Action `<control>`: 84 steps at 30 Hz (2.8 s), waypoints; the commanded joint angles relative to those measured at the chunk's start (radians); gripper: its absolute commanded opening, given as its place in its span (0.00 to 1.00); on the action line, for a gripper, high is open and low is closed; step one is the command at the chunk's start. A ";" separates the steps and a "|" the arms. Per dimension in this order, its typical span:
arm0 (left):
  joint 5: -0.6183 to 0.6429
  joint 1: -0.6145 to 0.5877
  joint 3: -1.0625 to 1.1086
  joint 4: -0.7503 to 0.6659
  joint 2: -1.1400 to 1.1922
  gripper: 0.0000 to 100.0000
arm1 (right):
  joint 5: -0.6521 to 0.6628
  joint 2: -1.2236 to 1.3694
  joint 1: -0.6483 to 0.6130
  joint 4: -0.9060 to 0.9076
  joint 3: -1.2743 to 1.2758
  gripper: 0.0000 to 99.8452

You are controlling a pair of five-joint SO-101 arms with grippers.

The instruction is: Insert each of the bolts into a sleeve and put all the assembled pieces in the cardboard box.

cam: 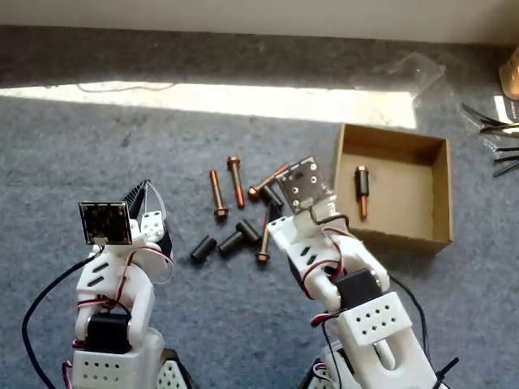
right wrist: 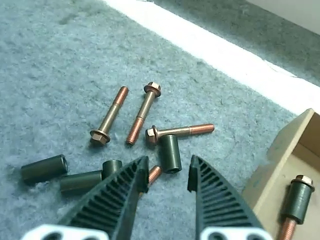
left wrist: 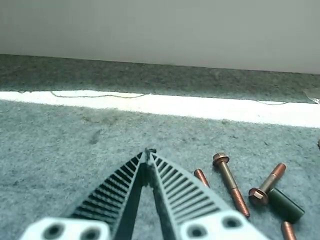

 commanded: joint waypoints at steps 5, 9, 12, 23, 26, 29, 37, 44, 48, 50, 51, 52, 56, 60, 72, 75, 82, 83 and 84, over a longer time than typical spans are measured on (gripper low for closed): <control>-0.003 -0.008 -0.005 -0.026 -0.010 0.01 | 0.012 -0.016 -0.007 -0.203 0.110 0.12; -0.003 -0.008 -0.005 -0.026 -0.008 0.01 | 0.012 -0.013 -0.005 -0.206 0.117 0.12; -0.003 -0.008 -0.005 -0.026 -0.008 0.01 | 0.012 -0.012 -0.005 -0.205 0.139 0.12; -0.003 -0.008 -0.005 -0.026 -0.008 0.01 | 0.009 -0.010 0.068 0.001 0.004 0.12; -0.003 -0.008 -0.005 -0.026 -0.008 0.01 | 0.006 -0.008 0.067 0.102 -0.107 0.12; -0.003 -0.008 -0.005 -0.026 -0.008 0.01 | 0.006 -0.008 0.067 0.163 -0.176 0.12; -0.003 -0.008 -0.005 -0.026 -0.008 0.01 | 0.006 -0.002 0.067 0.205 -0.243 0.12; -0.003 -0.008 -0.005 -0.026 -0.008 0.01 | 0.006 0.182 0.067 0.280 -0.409 0.12; -0.003 -0.008 -0.005 -0.026 -0.008 0.01 | 0.006 0.331 0.067 0.280 -0.498 0.12; -0.003 -0.008 -0.005 -0.026 -0.008 0.01 | 0.006 0.410 0.067 0.280 -0.536 0.12; -0.003 -0.008 -0.005 -0.026 -0.008 0.01 | 0.008 0.452 0.067 0.280 -0.553 0.12; -0.003 -0.008 -0.005 -0.026 -0.008 0.01 | 0.009 0.493 0.067 0.280 -0.572 0.12; -0.003 -0.008 -0.005 -0.026 -0.008 0.01 | 0.011 0.650 0.067 0.280 -0.636 0.12; -0.003 -0.008 -0.005 -0.026 -0.008 0.01 | 0.011 0.769 0.068 0.282 -0.694 0.12; -0.003 -0.008 -0.005 -0.026 -0.008 0.01 | 0.012 1.013 0.067 0.283 -0.822 0.12; -0.003 -0.018 -0.005 -0.026 -0.008 0.01 | 0.012 1.073 0.062 0.285 -0.868 0.12; -0.003 -0.056 -0.005 -0.026 -0.008 0.01 | 0.061 1.214 0.021 0.490 -1.089 0.13; -0.003 -0.056 -0.005 -0.026 -0.008 0.01 | 0.087 1.236 0.016 0.518 -1.119 0.13; -0.003 -0.056 -0.005 -0.026 -0.008 0.01 | 0.109 1.256 0.013 0.535 -1.142 0.13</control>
